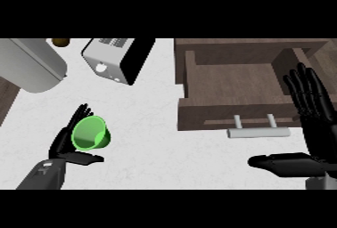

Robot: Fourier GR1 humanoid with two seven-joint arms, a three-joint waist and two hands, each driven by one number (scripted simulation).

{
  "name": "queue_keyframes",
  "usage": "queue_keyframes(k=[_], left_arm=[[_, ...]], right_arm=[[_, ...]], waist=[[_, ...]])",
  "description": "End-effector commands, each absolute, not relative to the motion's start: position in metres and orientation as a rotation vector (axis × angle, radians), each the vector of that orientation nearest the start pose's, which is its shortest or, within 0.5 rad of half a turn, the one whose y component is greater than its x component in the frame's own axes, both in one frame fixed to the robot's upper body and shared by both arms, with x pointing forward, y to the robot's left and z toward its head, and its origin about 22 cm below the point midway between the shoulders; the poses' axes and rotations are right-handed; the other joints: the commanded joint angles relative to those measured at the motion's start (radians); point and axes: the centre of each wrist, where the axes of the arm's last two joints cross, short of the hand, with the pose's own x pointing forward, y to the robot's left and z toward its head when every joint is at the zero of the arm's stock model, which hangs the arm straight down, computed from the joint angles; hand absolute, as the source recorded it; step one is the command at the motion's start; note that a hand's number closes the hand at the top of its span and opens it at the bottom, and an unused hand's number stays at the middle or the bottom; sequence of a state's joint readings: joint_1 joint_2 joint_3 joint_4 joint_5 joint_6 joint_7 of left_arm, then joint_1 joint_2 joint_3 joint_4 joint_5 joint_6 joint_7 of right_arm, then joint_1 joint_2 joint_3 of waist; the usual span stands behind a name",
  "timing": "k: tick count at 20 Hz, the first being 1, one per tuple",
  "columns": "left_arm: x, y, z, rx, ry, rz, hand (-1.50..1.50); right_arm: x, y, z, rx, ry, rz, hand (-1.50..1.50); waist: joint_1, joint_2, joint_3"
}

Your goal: Pick up the cup, place it into the drawer and close the drawer

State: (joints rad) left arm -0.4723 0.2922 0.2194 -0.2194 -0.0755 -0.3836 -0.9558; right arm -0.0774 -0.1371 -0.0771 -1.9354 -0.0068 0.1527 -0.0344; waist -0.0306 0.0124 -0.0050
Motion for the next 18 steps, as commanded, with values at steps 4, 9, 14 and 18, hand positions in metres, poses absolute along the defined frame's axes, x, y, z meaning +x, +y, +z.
queue_keyframes(k=[4, 9, 14, 18], left_arm=[[0.267, 0.329, -0.137, -0.411, -1.720, -0.025, -1.50], [0.271, 0.316, -0.138, -0.528, -1.730, 0.019, 1.50], [0.284, 0.302, -0.133, -0.669, -1.678, -0.015, 1.50], [0.291, 0.283, -0.132, -0.734, -1.700, 0.046, 1.50]], right_arm=[[0.229, -0.261, 0.112, -0.034, -2.012, 0.278, -1.50], [0.241, -0.267, 0.113, -0.014, -2.030, 0.246, -1.50], [0.242, -0.265, 0.107, -0.036, -2.009, 0.256, -1.50], [0.245, -0.257, 0.117, -0.021, -2.019, 0.256, -1.50]], waist=[[-0.010, 0.000, -0.001], [0.001, 0.000, 0.000], [0.000, 0.001, 0.000], [0.007, -0.002, 0.000]])
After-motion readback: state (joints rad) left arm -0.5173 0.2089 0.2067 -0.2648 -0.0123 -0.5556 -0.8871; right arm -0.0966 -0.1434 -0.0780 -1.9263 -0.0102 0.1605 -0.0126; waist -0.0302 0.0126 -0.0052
